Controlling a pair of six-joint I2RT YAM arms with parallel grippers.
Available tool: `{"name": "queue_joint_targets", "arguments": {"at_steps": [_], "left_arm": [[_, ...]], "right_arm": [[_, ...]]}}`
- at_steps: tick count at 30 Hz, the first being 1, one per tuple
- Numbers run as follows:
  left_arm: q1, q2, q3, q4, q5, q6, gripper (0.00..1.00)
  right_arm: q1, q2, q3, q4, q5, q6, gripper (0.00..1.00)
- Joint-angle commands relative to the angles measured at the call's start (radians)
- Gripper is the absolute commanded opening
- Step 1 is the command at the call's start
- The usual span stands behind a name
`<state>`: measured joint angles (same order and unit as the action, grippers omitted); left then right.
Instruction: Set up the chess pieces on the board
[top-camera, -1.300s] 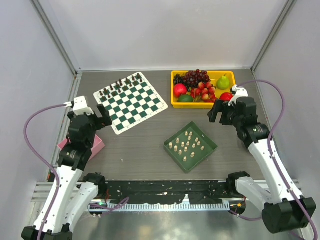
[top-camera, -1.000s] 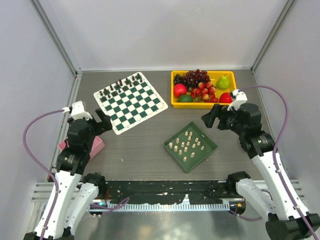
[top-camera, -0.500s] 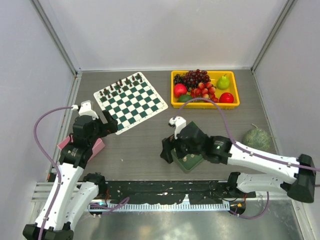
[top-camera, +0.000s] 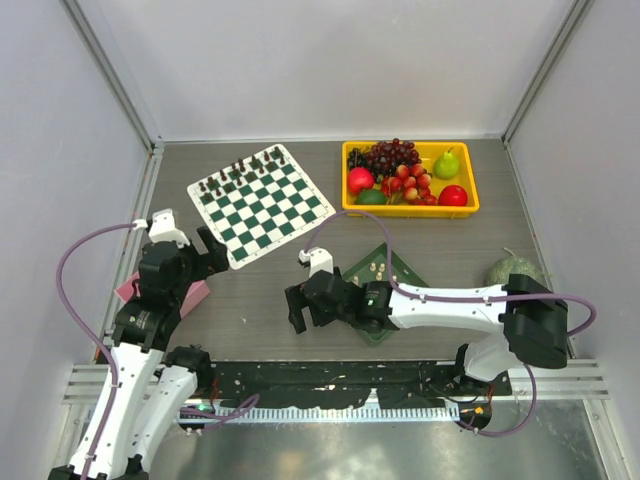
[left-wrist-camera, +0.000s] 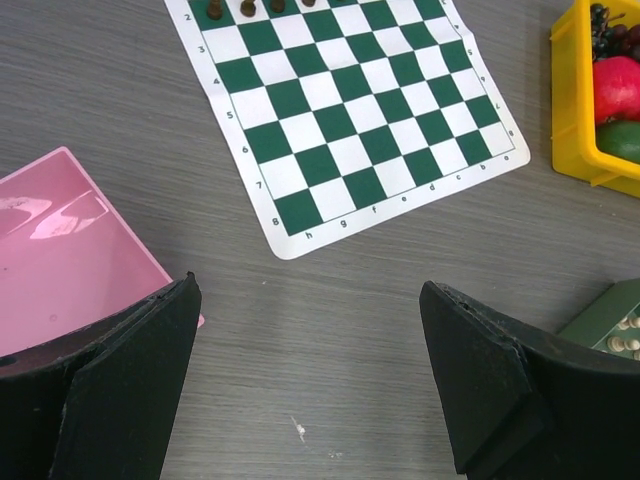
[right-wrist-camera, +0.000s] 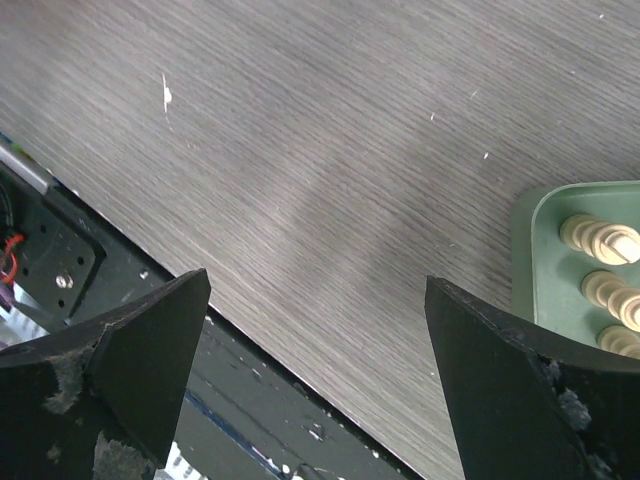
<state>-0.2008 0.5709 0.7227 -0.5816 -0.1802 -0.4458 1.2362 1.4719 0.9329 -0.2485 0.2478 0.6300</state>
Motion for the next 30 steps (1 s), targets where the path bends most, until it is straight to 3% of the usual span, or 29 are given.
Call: {"name": "queue_joint_targets", "arguments": {"at_steps": [1, 13, 30], "left_arm": [[0.004, -0.002, -0.002, -0.004, -0.028, 0.03, 0.99], [0.004, 0.041, -0.009, 0.026, -0.021, 0.036, 0.99], [0.004, 0.066, -0.029, 0.051, 0.025, 0.056, 0.99]], "right_arm": [[0.005, -0.005, -0.014, 0.103, 0.084, 0.088, 0.95], [0.005, 0.038, -0.062, 0.106, 0.07, 0.066, 0.96], [0.002, -0.05, -0.137, 0.022, 0.12, -0.003, 0.96]]}}
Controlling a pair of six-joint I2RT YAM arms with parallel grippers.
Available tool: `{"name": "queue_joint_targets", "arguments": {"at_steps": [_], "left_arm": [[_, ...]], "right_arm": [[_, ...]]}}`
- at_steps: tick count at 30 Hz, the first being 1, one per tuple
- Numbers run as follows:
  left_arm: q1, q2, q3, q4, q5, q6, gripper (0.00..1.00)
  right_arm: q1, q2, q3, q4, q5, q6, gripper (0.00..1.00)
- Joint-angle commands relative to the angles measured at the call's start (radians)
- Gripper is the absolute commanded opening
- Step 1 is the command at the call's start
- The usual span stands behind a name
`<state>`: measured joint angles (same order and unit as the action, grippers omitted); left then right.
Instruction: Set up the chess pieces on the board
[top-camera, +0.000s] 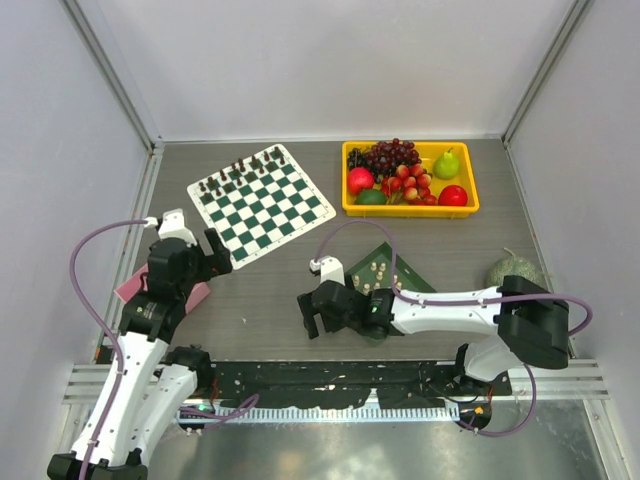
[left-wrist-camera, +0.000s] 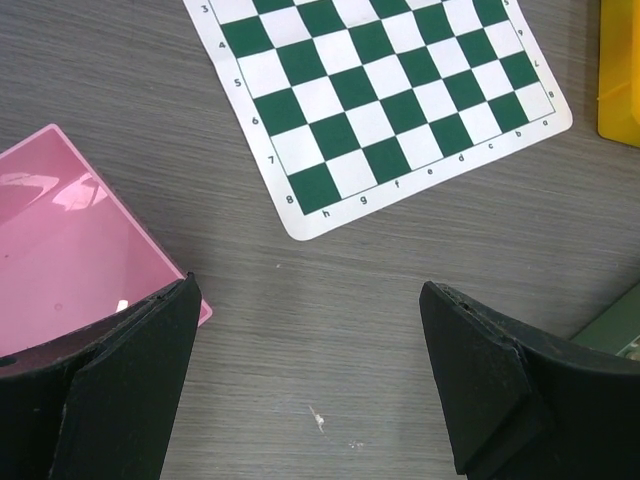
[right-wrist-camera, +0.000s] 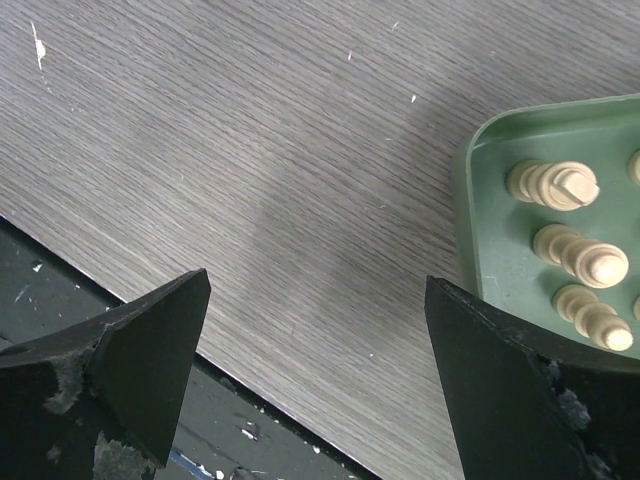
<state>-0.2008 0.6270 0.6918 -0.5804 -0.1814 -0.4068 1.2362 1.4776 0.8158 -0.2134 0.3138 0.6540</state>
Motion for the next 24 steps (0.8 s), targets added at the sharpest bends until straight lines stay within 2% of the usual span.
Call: {"name": "queue_joint_targets", "arguments": {"at_steps": [1, 24], "left_arm": [[0.004, 0.013, 0.0, 0.053, 0.029, 0.017, 0.99], [0.004, 0.1, -0.006, 0.102, 0.114, -0.003, 0.99]], "right_arm": [[0.002, -0.063, -0.024, -0.015, 0.057, -0.03, 0.95], [-0.202, -0.108, -0.084, -0.007, 0.034, -0.165, 0.96]]}}
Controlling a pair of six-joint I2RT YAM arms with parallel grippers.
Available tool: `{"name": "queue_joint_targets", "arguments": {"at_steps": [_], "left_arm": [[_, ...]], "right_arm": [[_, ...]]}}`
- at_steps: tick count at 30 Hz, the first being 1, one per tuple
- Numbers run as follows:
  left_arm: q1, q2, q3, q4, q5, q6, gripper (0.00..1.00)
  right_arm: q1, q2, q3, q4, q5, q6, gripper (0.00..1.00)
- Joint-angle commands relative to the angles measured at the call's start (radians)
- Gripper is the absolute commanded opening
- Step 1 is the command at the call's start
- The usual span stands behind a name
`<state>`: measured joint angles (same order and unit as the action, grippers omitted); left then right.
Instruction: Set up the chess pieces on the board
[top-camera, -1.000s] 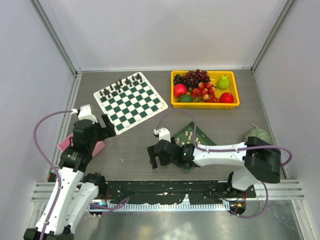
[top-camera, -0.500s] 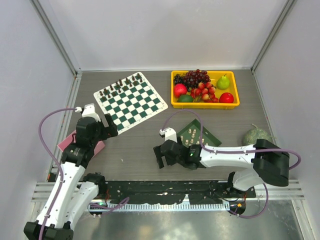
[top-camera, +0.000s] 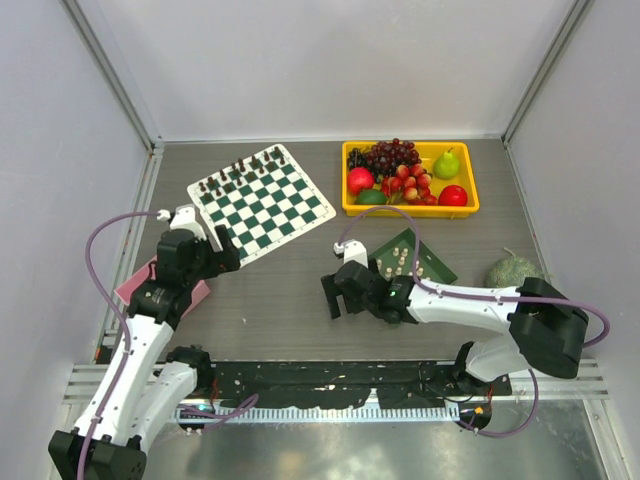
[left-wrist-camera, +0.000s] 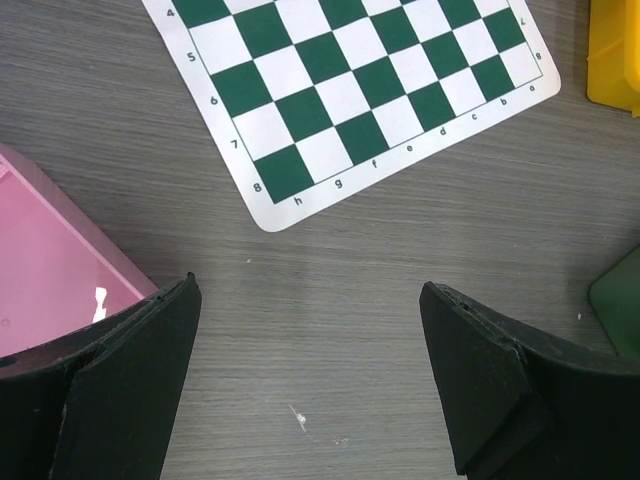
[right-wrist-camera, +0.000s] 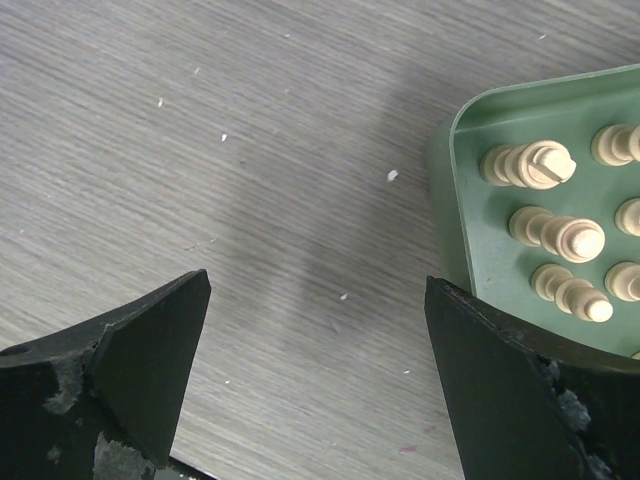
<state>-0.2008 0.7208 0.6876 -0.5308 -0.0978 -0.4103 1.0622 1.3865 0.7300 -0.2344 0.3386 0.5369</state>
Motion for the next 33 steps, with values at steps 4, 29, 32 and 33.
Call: {"name": "queue_joint_targets", "arguments": {"at_steps": [4, 29, 32, 33], "left_arm": [[0.004, 0.015, -0.008, 0.06, 0.041, 0.005, 0.99], [-0.083, 0.586, 0.211, 0.106, -0.04, 0.035, 0.82], [-0.081, 0.627, 0.199, 0.127, -0.051, 0.007, 0.79], [-0.081, 0.646, 0.207, 0.12, -0.052, -0.002, 0.77]], "right_arm": [[-0.059, -0.021, -0.006, 0.012, -0.001, -0.058, 0.95], [-0.087, -0.173, 0.009, -0.002, -0.088, -0.031, 0.98], [-0.088, -0.224, 0.008, -0.008, -0.098, -0.02, 1.0], [-0.088, -0.239, 0.005, -0.008, -0.104, -0.015, 0.97]]}}
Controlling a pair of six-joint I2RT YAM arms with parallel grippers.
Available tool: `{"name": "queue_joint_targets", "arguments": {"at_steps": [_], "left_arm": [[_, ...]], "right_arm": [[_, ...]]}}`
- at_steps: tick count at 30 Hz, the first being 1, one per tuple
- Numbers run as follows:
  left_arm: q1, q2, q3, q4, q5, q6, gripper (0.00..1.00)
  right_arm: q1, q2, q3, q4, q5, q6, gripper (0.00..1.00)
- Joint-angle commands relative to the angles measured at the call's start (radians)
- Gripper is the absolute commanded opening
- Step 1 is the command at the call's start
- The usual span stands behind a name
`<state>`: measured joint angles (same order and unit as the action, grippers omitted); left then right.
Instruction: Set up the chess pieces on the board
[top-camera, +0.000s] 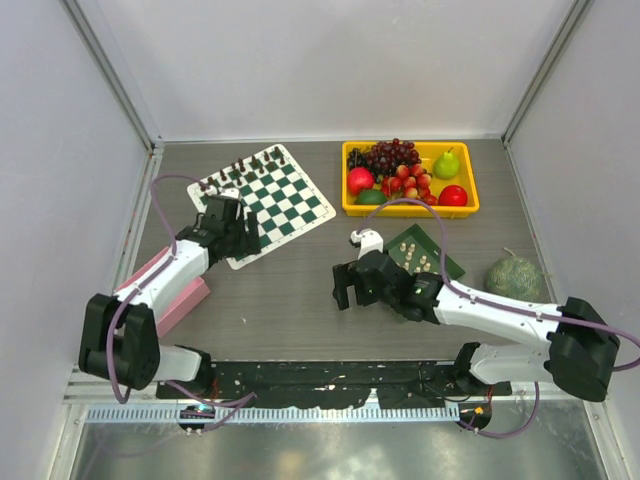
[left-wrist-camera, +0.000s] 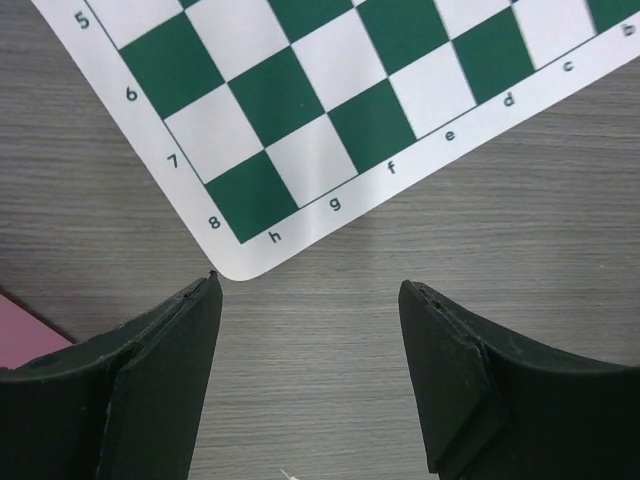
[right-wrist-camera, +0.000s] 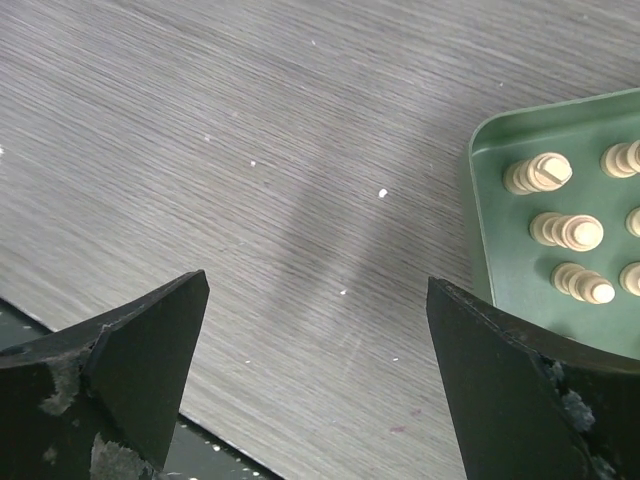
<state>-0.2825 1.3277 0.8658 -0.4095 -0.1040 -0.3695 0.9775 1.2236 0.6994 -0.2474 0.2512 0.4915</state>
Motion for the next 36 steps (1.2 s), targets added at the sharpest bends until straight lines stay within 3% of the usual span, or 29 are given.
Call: {"name": "queue_joint_targets", "arguments": {"at_steps": [1, 16, 36], "left_arm": [[0.0, 0.057, 0.039, -0.012, -0.054, -0.058, 0.76], [0.04, 0.258, 0.085, -0.005, -0.076, -0.143, 0.61], [0.054, 0.315, 0.145, -0.057, -0.082, -0.144, 0.42]], "right_arm": [[-0.002, -0.096, 0.032, 0.003, -0.017, 0.041, 0.95], [0.0, -0.335, -0.024, -0.016, -0.018, 0.085, 0.83], [-0.003, -0.309, -0.003, -0.023, -0.023, 0.071, 0.83]]}}
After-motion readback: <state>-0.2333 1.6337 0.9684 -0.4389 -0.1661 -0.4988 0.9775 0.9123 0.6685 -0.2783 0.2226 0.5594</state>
